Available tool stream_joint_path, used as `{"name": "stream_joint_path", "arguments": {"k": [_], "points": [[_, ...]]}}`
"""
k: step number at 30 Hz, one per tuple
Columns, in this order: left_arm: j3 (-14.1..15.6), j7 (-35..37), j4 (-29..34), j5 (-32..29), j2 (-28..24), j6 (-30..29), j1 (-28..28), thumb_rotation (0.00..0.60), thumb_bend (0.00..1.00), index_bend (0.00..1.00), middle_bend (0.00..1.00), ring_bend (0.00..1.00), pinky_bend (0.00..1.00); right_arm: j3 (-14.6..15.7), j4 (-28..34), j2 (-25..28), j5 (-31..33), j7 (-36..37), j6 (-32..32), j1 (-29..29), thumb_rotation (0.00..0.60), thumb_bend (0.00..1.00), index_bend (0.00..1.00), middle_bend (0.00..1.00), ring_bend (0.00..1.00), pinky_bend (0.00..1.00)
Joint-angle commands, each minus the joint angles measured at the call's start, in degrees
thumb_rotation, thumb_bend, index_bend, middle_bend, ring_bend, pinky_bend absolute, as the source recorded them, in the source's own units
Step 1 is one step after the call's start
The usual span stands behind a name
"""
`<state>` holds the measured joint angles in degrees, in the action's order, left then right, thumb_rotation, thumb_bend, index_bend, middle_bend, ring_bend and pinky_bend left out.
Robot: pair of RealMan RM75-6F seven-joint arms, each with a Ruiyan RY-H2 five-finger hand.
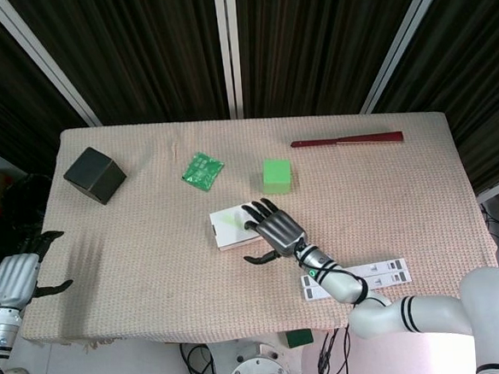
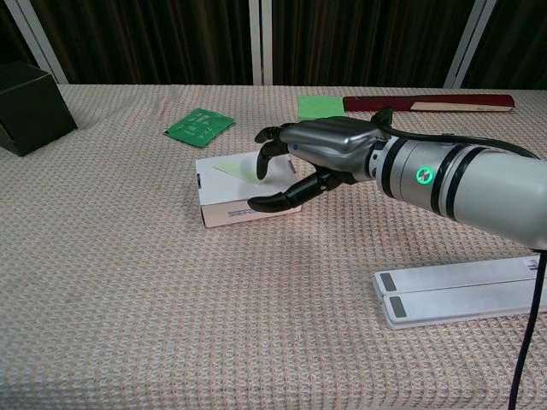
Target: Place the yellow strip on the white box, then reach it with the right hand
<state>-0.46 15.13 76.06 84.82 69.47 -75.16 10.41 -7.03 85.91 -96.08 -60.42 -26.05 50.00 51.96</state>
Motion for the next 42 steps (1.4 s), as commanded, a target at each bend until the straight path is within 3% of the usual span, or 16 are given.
{"name": "stream_joint_path", "arguments": {"k": [1, 16, 30, 38, 42], "points": [[0.0, 0.0, 0.0, 0.0, 0.0, 0.1, 0.0, 0.573, 0.00, 0.17, 0.16, 0.05, 0.18, 0.3, -0.8, -0.5, 0.6, -0.3, -0.7, 0.1, 0.181, 0.23, 0.28, 0.00, 0.00, 0.00], [0.1, 0.5, -0.2, 0.2, -0.1, -0.1, 0.0, 0.573, 0.00, 0.17, 0.16, 0.05, 0.18, -0.6, 0.2, -0.4, -3.0, 2.2, 0.8, -0.5, 0.181, 0.24, 0.28, 0.00, 0.00, 0.00], [0.1, 0.6, -0.4, 0.2, -0.1, -0.3, -0.1, 0.575, 0.00, 0.17, 0.16, 0.05, 0.18, -0.2, -1.0, -0.8, -0.9, 1.2, -0.7, -0.6, 0.181, 0.24, 0.28, 0.00, 0.00, 0.00], [0.1, 0.4, 0.0, 0.2, -0.3, -0.6, -0.3, 0.574, 0.00, 0.17, 0.16, 0.05, 0.18, -1.6, 1.1, 0.7, -4.5, 3.5, 2.5, -1.5, 0.181, 0.24, 0.28, 0.00, 0.00, 0.00], [-0.1, 0.3, 0.6, 0.5, -0.7, -1.5, -0.5, 0.575, 0.00, 0.17, 0.16, 0.05, 0.18, -0.8, 6.6, 5.4, -8.8, 3.5, 8.6, -4.8, 0.183, 0.25, 0.19, 0.00, 0.00, 0.00]]}}
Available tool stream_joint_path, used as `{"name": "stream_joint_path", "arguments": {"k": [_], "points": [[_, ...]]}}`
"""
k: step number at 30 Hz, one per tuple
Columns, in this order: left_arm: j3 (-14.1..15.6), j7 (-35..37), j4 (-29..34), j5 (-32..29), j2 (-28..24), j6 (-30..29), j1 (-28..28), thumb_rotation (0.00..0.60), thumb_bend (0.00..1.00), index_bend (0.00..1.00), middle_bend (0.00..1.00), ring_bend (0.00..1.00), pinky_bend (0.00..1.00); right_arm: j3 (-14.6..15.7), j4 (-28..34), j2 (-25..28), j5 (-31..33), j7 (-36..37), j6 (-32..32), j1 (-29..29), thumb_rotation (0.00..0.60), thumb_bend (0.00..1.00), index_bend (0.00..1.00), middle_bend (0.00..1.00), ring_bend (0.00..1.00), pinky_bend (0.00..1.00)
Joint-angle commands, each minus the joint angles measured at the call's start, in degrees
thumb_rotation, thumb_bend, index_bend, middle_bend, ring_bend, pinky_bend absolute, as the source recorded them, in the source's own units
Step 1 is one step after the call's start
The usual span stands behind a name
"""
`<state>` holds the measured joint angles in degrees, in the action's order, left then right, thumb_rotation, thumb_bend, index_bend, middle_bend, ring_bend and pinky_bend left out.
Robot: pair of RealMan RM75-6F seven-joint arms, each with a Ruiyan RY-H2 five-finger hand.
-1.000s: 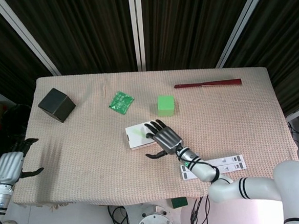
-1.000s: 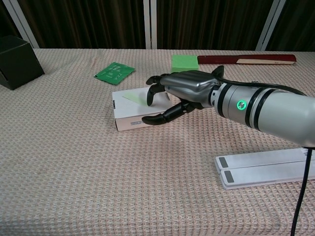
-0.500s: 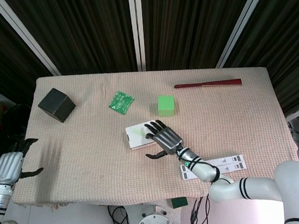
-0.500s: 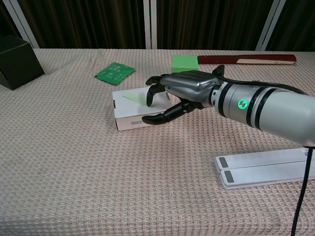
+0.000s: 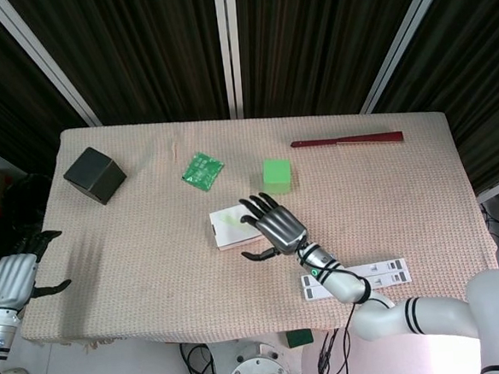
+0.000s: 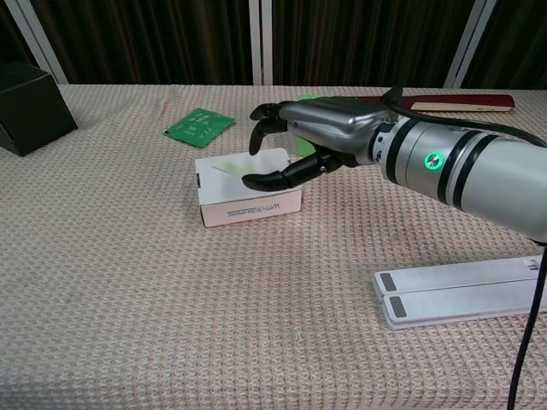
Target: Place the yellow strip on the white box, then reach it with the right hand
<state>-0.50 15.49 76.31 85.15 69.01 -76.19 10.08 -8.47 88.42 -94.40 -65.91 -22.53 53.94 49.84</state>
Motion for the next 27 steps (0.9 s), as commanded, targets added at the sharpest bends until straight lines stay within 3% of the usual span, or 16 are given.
{"name": "stream_joint_path", "arguments": {"k": [1, 6, 9, 13, 19, 27], "points": [[-0.2, -0.3, 0.5, 0.2, -0.4, -0.9, -0.3, 0.575, 0.00, 0.17, 0.16, 0.05, 0.18, 1.7, 6.3, 6.1, -5.0, -1.0, 7.7, -4.5, 0.191, 0.26, 0.16, 0.00, 0.00, 0.00], [-0.3, -2.1, 2.2, 0.9, -1.3, -3.4, -1.2, 0.571, 0.00, 0.17, 0.16, 0.05, 0.18, 7.4, 10.7, 15.2, -11.5, -5.0, 24.3, -15.8, 0.298, 0.32, 0.03, 0.00, 0.00, 0.00], [-0.2, -3.1, 3.5, 1.6, -1.8, -4.9, -1.7, 0.570, 0.00, 0.17, 0.16, 0.05, 0.18, 10.6, 8.4, 18.5, -13.9, -1.2, 33.3, -23.5, 0.302, 0.31, 0.00, 0.00, 0.00, 0.00], [0.0, -5.7, 5.3, 2.3, -2.0, -6.9, -2.6, 0.571, 0.00, 0.17, 0.16, 0.05, 0.18, 12.7, 2.1, 19.9, -13.8, 4.5, 42.2, -32.5, 0.304, 0.24, 0.00, 0.00, 0.00, 0.00], [0.2, -9.1, 7.5, 2.9, -2.3, -8.1, -3.2, 0.572, 0.00, 0.17, 0.16, 0.05, 0.18, 12.8, -3.2, 21.5, -9.0, 13.1, 42.6, -39.8, 0.301, 0.18, 0.00, 0.00, 0.00, 0.00], [0.1, -10.1, 8.5, 3.2, -2.5, -8.5, -3.3, 0.568, 0.00, 0.17, 0.16, 0.05, 0.18, 12.5, -4.2, 22.2, -11.4, 17.9, 40.1, -42.3, 0.303, 0.18, 0.00, 0.00, 0.00, 0.00]]}}
